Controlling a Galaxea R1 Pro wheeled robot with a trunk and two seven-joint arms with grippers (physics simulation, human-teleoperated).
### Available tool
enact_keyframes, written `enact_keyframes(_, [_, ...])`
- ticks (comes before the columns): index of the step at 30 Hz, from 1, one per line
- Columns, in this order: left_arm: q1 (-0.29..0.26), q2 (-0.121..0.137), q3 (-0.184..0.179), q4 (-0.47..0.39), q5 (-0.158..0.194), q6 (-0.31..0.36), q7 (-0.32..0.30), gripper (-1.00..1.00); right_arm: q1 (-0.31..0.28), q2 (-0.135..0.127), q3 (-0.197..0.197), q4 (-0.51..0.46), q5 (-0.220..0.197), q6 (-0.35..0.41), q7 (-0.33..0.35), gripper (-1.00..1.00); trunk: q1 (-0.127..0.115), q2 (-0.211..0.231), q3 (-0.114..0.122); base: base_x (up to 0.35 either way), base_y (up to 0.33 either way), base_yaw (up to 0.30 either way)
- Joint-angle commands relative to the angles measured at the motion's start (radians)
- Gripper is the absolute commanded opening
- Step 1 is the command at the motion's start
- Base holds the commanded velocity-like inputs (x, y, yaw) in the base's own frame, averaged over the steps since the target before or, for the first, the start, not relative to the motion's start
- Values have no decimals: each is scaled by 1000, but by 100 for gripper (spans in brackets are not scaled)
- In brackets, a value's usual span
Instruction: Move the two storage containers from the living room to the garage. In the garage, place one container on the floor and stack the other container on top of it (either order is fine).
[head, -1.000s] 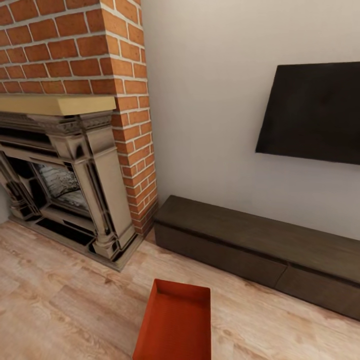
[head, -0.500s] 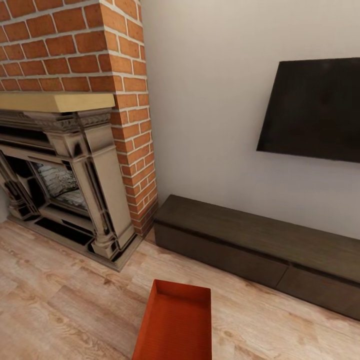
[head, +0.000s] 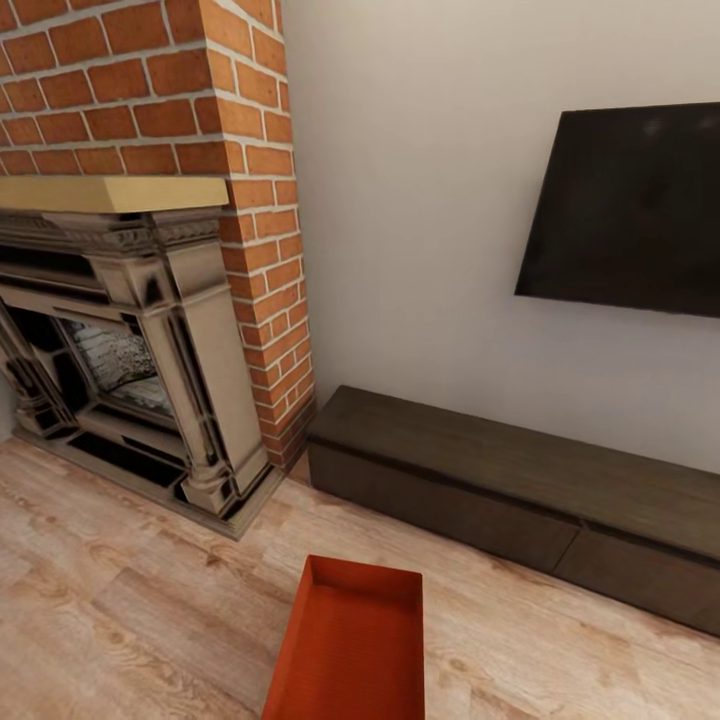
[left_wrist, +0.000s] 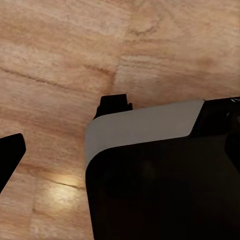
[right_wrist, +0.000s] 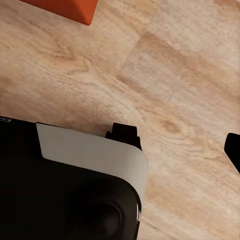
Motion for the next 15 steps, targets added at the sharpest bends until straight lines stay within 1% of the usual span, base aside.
enact_keyframes(1, [-1, -1, -8, 2, 9, -2, 2, 100, -1, 0, -6, 4, 2, -5, 2, 100, 4, -8, -4, 0, 0, 0])
enact_keyframes(15, [-1, -3, -9, 3, 8, 5, -1, 100, -1, -1, -6, 3, 4, -2, 2, 100, 58, -106, -48, 0, 0, 0])
